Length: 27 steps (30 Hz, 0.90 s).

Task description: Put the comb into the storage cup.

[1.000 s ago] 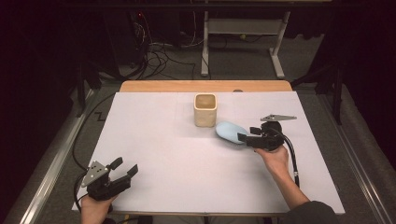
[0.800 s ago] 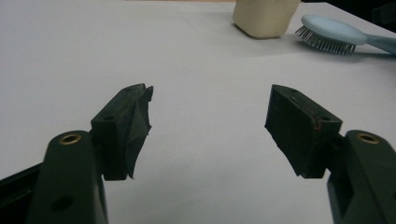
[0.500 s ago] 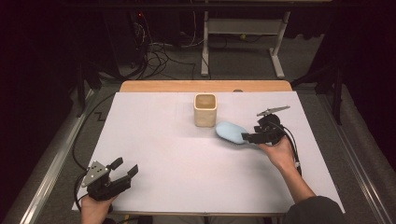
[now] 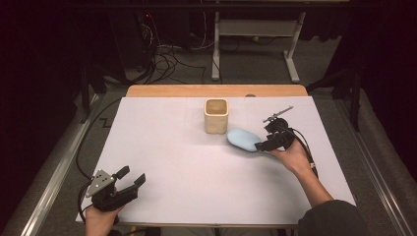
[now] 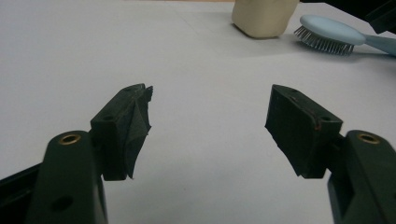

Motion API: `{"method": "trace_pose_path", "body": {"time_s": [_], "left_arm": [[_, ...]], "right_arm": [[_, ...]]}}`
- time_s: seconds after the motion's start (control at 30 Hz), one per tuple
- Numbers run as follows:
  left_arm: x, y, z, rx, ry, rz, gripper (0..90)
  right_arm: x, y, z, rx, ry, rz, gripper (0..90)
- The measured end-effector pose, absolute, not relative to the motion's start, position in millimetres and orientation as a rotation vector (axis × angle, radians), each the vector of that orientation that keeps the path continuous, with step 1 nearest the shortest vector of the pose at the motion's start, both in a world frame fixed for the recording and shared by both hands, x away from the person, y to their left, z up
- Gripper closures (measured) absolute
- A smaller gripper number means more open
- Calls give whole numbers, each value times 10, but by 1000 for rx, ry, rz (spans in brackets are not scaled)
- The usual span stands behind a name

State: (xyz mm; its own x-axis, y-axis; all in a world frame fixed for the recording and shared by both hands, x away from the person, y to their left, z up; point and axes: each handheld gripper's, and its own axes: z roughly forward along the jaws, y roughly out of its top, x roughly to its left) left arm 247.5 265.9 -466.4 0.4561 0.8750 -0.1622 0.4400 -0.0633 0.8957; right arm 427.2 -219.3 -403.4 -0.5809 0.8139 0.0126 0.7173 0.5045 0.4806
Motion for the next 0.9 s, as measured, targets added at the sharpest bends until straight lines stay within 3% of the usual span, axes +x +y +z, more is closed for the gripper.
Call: {"method": "trace_pose_path", "body": {"time_s": [0.23, 0.9], "left_arm": [[2479, 2661, -4665, 1686, 1150, 533, 311], [2473, 2661, -4667, 1686, 1149, 535, 312]], "right_arm": [[4365, -2164, -4100, 1336, 2584, 564, 435], [4360, -2132, -4116, 1342, 2640, 483, 438]]}}
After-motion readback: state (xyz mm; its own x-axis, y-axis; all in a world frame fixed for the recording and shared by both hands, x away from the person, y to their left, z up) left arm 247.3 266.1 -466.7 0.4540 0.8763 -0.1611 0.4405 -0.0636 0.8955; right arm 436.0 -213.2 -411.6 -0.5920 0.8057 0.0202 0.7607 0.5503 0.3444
